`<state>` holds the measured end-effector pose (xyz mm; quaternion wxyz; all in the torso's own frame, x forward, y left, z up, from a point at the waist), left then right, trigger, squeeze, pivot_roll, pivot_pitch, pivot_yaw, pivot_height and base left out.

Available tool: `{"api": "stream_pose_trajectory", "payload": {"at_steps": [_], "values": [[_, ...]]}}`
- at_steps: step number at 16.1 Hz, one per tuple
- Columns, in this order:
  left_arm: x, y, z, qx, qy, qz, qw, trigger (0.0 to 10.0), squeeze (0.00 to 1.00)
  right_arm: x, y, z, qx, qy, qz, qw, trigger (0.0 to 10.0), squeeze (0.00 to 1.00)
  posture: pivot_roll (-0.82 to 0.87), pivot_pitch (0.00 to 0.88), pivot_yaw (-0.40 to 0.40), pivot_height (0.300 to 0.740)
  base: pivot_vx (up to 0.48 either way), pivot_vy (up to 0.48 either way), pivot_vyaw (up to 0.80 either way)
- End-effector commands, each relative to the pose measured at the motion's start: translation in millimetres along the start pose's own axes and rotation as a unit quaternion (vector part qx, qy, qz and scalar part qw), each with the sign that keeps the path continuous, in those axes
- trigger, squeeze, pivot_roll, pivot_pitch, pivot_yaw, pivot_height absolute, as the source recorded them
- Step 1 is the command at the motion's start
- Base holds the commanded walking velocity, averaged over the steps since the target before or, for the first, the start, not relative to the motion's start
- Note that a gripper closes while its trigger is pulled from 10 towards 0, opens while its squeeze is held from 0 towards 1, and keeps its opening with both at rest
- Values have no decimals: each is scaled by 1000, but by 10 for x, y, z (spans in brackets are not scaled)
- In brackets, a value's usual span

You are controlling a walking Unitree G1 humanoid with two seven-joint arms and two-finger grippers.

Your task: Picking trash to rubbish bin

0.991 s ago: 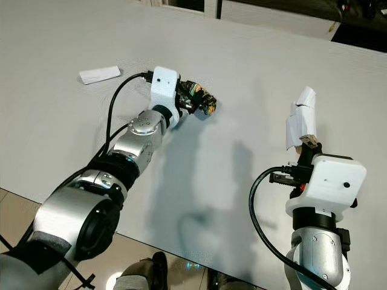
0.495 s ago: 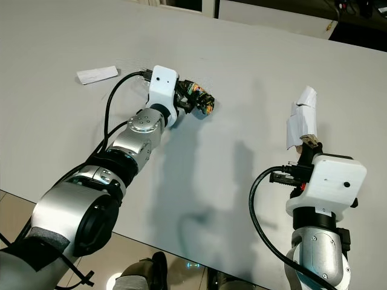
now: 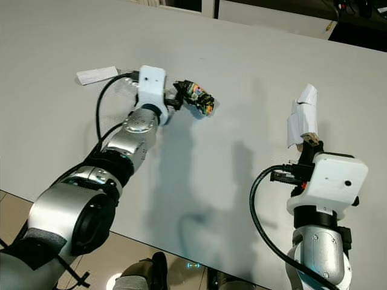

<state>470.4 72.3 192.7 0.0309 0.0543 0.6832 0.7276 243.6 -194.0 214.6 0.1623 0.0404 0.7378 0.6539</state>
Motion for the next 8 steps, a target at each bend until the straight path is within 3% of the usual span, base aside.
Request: {"api": "stream_pose_trajectory", "payload": {"at_steps": [1, 8], "values": [[65, -374, 69, 22, 20, 61, 998, 10000, 0, 4, -4, -45, 8, -6, 2, 1000, 10000, 0, -44, 249, 2, 740, 0, 0, 0], [75, -407, 187, 25, 42, 65, 997, 10000, 0, -24, -3, -64, 12, -4, -1, 1000, 10000, 0, -41, 230, 3, 740, 0, 0, 0]]}}
Point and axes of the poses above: a point about 5 cm out from each wrist's last joint towards the gripper, its own x axis pointing back from the gripper into the wrist, its own y axis along the axis of the wrist's last joint, z = x × y, the point moved 6 cm from there along -x, pointing out of the wrist towards the gripper, and after that the axes turned 1 degree about x, right-handed, at the moved point
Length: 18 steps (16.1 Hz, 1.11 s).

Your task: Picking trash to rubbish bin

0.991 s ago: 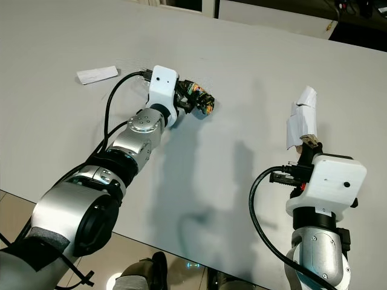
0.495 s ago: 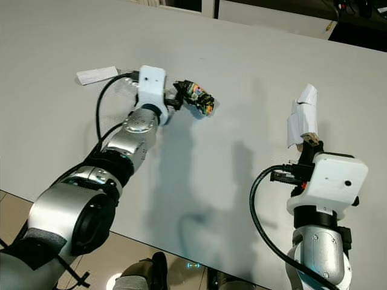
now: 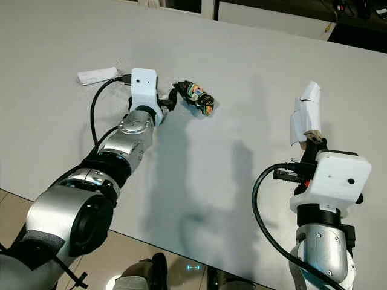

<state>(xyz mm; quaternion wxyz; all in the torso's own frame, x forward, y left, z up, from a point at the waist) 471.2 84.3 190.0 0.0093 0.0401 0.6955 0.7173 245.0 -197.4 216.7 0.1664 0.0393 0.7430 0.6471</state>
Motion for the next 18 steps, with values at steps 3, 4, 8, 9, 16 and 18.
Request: {"api": "stream_pose_trajectory", "payload": {"at_steps": [3, 4, 8, 9, 16, 18], "values": [[78, -432, 110, 4, 20, 67, 998, 10000, 0, -13, -17, -36, 5, -2, 2, 1000, 10000, 0, -37, 221, 1, 740, 0, 0, 0], [82, -449, 119, 2, 21, 69, 997, 10000, 0, -18, -17, -35, 6, -1, 1, 1000, 10000, 0, -35, 219, 0, 740, 0, 0, 0], [65, -357, 139, -17, 15, 49, 999, 10000, 0, -37, -7, -55, 8, -2, -2, 1000, 10000, 0, -33, 212, 0, 740, 0, 0, 0], [69, -364, 151, -16, 15, 49, 999, 10000, 0, -38, -6, -63, 9, -3, -2, 1000, 10000, 0, -33, 210, 1, 740, 0, 0, 0], [121, -521, 215, -18, 17, 61, 998, 10000, 0, -96, 15, -75, 11, 0, -10, 1000, 10000, 0, -21, 188, -10, 740, 0, 0, 0], [120, -520, 159, -11, 2, 61, 998, 10000, 0, -106, 16, -73, 11, 1, -11, 1000, 10000, 0, -20, 188, -12, 740, 0, 0, 0]]}}
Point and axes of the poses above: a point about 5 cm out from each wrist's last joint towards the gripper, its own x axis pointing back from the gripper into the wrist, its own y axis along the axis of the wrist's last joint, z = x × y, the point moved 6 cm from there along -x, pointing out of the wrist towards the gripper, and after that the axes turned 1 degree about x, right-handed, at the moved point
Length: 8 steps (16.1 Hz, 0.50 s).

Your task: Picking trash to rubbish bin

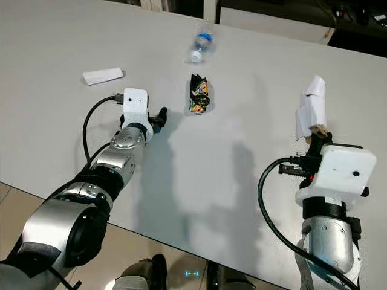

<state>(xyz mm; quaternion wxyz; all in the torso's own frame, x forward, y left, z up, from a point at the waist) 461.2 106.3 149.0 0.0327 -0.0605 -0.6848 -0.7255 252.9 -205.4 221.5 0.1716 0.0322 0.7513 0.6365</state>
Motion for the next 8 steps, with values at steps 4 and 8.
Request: {"api": "stream_pose_trajectory", "payload": {"at_steps": [4, 8], "values": [[53, -92, -390, 5, -100, 13, 995, 10000, 0, -18, 18, -8, -2, 2, -5, 1000, 10000, 0, -27, 192, -13, 740, 0, 0, 0], [72, -8, -567, -2, -133, -4, 991, 10000, 0, -5, 33, -4, -2, 2, -7, 1000, 10000, 0, -37, 196, -12, 740, 0, 0, 0]]}}
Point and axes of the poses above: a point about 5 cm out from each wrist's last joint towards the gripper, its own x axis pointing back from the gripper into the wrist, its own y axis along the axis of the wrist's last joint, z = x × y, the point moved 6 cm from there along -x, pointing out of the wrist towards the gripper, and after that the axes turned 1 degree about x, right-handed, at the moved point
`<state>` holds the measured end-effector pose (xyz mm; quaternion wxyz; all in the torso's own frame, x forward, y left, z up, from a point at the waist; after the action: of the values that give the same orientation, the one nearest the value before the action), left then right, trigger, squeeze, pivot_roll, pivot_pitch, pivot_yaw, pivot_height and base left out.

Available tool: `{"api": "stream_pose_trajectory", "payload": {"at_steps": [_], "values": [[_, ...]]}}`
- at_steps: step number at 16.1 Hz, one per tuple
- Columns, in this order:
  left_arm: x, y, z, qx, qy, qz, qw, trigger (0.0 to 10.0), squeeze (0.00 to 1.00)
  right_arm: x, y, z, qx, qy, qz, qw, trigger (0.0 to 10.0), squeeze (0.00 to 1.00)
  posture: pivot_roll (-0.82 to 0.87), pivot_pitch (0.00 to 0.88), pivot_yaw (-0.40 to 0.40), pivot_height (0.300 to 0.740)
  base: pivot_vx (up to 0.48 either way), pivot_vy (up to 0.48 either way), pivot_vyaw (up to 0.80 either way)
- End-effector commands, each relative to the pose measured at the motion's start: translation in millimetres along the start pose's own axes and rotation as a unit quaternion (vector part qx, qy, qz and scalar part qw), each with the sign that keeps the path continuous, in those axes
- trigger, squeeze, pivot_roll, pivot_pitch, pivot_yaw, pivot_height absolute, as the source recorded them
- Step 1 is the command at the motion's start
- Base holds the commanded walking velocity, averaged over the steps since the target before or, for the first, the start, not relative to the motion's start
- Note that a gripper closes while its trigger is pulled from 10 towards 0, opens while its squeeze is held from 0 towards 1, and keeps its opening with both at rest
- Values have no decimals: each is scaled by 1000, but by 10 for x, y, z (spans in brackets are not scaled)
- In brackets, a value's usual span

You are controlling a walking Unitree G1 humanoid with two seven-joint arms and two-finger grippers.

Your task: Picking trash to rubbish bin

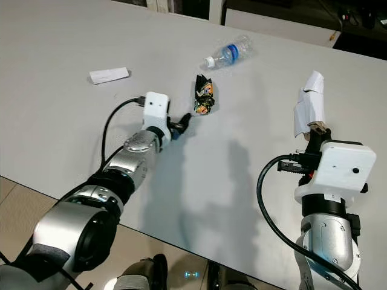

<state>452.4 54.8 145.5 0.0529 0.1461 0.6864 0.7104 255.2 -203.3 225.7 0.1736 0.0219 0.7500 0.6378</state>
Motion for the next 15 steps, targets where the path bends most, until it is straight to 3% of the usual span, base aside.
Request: {"api": "stream_pose_trajectory", "payload": {"at_steps": [1, 8, 15], "values": [[-6, 18, -67, -8, -16, -4, 1000, 10000, 0, 25, -4, -26, 2, -3, 2, 1000, 10000, 0, -40, 198, -12, 740, 0, 0, 0], [-37, 214, -201, -29, -40, -36, 998, 10000, 0, 193, 27, -91, 9, -15, 14, 1000, 10000, 0, -120, 267, -19, 740, 0, 0, 0], [-49, 229, -258, -46, -43, -36, 997, 10000, 0, 472, 28, -254, 32, -44, 36, 998, 10000, 0, -255, 346, -40, 740, 0, 0, 0]]}}
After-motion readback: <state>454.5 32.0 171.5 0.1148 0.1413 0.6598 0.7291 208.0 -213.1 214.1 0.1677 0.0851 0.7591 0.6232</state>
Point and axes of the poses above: a point about 5 cm out from each wrist's last joint towards the gripper, its own x axis pointing back from the gripper into the wrist, its own y axis along the axis of the wrist's last joint, z = x × y, the point moved 6 cm from there along -x, pointing out of the wrist towards the gripper, and after that the axes turned 1 degree about x, right-handed, at the moved point
